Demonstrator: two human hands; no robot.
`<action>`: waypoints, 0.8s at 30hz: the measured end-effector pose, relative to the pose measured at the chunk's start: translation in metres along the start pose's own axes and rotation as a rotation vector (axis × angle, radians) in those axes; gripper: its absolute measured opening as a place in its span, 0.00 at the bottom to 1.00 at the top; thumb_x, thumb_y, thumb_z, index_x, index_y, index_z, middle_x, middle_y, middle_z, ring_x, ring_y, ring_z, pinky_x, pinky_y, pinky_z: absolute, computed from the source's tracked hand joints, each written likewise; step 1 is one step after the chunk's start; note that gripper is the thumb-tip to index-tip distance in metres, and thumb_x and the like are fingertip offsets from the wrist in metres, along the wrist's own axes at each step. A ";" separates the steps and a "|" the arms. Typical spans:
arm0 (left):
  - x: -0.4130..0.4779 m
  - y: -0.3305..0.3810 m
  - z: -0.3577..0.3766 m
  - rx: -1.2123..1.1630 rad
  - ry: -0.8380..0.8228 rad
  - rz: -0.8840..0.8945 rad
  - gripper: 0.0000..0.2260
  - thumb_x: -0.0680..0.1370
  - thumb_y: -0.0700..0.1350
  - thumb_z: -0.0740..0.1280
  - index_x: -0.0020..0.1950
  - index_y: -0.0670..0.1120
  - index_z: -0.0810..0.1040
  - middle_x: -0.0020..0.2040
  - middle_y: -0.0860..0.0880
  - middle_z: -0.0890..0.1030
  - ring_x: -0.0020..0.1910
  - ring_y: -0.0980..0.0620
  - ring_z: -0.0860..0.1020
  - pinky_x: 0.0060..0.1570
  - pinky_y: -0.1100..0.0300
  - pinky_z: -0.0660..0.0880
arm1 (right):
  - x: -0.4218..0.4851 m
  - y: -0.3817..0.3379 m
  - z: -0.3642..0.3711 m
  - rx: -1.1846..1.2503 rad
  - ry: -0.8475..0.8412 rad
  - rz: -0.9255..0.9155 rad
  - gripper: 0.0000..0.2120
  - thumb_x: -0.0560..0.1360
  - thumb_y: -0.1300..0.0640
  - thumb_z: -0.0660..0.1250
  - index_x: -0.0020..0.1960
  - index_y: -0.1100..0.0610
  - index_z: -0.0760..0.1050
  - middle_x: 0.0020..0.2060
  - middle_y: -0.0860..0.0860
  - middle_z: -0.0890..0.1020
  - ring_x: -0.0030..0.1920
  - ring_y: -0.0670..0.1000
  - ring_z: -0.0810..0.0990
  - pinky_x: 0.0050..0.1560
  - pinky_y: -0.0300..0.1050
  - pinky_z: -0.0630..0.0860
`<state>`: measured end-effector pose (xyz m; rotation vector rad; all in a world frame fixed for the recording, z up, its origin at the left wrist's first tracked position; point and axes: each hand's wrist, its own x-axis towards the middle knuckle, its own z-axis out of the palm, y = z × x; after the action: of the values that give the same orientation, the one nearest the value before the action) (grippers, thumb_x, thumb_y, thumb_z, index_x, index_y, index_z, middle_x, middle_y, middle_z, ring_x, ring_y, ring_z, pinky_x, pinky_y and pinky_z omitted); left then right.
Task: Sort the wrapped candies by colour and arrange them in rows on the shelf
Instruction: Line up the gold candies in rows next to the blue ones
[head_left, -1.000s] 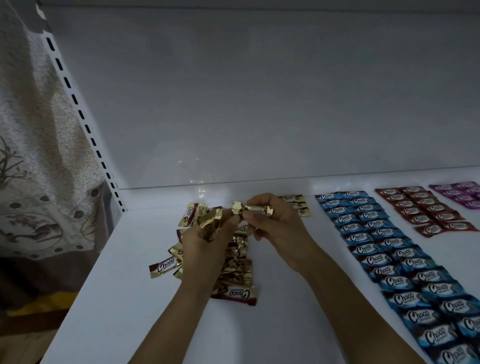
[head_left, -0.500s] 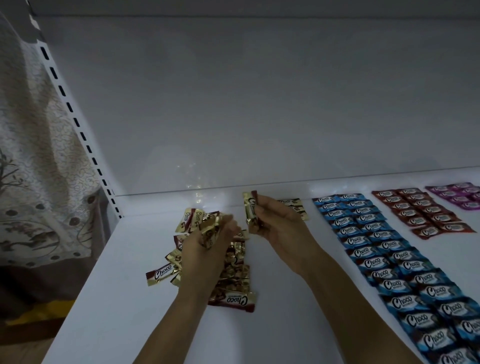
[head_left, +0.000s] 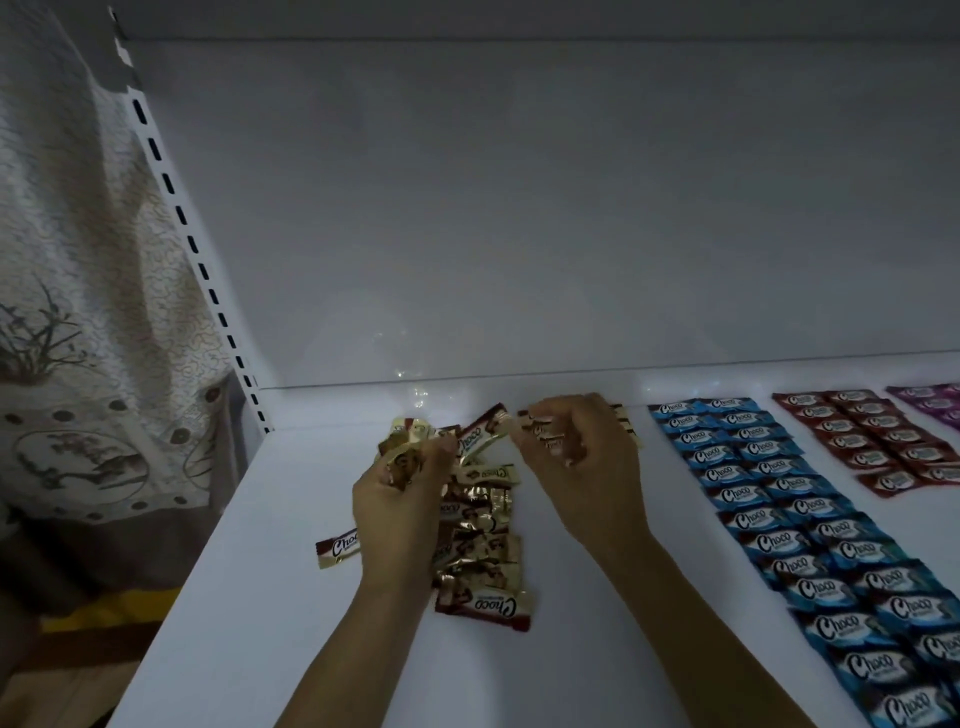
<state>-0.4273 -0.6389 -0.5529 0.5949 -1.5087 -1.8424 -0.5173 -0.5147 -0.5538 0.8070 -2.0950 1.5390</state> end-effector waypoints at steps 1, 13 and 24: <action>0.002 0.000 -0.001 -0.038 0.028 -0.018 0.15 0.70 0.51 0.76 0.36 0.40 0.78 0.38 0.40 0.81 0.41 0.39 0.81 0.48 0.33 0.77 | -0.002 0.001 0.003 -0.068 0.012 -0.066 0.05 0.70 0.56 0.74 0.42 0.51 0.77 0.33 0.42 0.74 0.33 0.42 0.73 0.33 0.30 0.69; 0.000 0.004 0.001 -0.038 -0.012 0.086 0.09 0.74 0.42 0.72 0.34 0.47 0.80 0.30 0.51 0.77 0.32 0.52 0.74 0.37 0.54 0.72 | -0.004 -0.026 0.005 0.503 -0.224 0.463 0.09 0.71 0.63 0.72 0.45 0.64 0.73 0.34 0.54 0.79 0.31 0.47 0.78 0.27 0.36 0.71; -0.006 0.008 0.007 0.101 -0.112 0.008 0.13 0.79 0.52 0.64 0.38 0.48 0.80 0.29 0.52 0.79 0.24 0.58 0.72 0.27 0.62 0.68 | 0.021 0.021 -0.035 0.240 0.196 0.632 0.07 0.74 0.62 0.69 0.51 0.59 0.75 0.40 0.56 0.83 0.26 0.42 0.79 0.21 0.35 0.70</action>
<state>-0.4271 -0.6306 -0.5440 0.5394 -1.6832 -1.8278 -0.5470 -0.4806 -0.5448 0.0321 -2.1502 2.1153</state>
